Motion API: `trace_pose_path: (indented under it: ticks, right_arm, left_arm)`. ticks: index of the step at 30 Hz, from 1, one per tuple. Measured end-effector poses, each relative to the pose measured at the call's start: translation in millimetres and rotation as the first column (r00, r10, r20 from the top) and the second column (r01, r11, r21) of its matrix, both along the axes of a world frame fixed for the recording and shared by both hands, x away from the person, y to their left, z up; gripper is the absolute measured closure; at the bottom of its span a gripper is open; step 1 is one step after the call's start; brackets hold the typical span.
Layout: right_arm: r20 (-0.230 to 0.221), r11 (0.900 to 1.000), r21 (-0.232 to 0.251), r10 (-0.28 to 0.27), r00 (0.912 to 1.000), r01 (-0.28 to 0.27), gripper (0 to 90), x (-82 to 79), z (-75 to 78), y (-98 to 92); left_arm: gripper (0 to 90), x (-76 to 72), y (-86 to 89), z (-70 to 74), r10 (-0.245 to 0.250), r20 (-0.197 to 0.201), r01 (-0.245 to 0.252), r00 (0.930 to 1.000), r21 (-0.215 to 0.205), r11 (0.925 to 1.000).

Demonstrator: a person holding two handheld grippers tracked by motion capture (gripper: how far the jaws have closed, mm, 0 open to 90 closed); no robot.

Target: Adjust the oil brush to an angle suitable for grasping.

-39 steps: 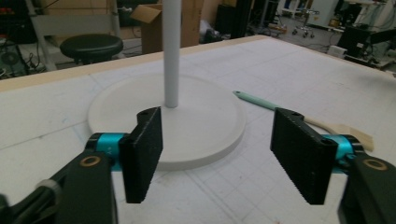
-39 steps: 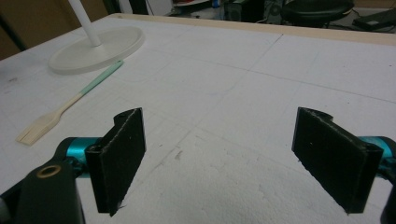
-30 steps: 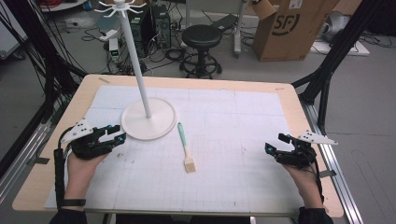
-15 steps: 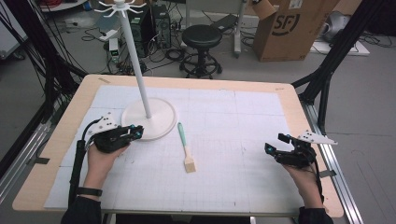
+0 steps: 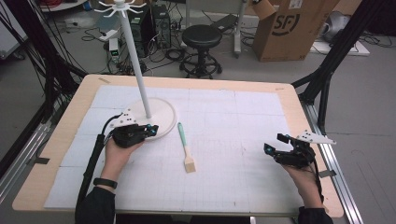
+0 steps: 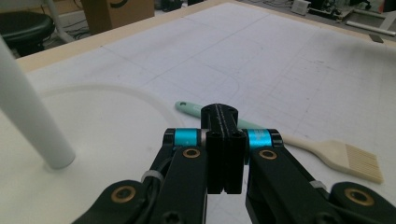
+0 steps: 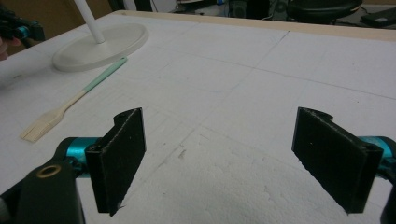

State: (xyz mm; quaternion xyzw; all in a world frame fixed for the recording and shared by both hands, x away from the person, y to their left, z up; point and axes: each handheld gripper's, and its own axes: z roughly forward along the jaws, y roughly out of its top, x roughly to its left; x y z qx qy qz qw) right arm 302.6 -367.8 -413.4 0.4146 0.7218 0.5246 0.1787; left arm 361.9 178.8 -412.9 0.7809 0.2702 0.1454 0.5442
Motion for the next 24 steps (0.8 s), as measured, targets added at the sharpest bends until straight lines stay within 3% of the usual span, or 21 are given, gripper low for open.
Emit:
trace_pose_path:
  ticks: [11, 17, 21, 24]
  right_arm:
    - [0.001, 1.0, 0.008, 0.0, 1.0, 0.0, 16.6, -0.2, 0.5, -1.0]
    - [-0.001, 1.0, 0.014, 0.001, 1.0, -0.001, 16.6, -0.4, 0.7, -1.1]
    - [-0.002, 1.0, 0.016, 0.002, 1.0, -0.002, 16.6, -0.3, 0.7, -1.4]
    - [0.0, 1.0, 0.017, 0.003, 1.0, -0.003, 16.6, -0.3, 0.8, -1.5]
  left_arm:
    - [89.8, 19.1, -32.0, -7.4, -0.022, -0.056, 0.024, 0.9982, 0.041, 0.9989]
    - [89.9, 27.1, -41.7, -13.1, -0.009, -0.077, 0.013, 0.997, 0.045, 0.9989]
    - [90.0, 32.9, -51.7, -18.5, 0.004, -0.11, 0.008, 0.994, 0.104, 0.9946]
    - [90.0, 35.4, -57.7, -19.4, 0.009, -0.112, 0.006, 0.9936, 0.127, 0.9919]
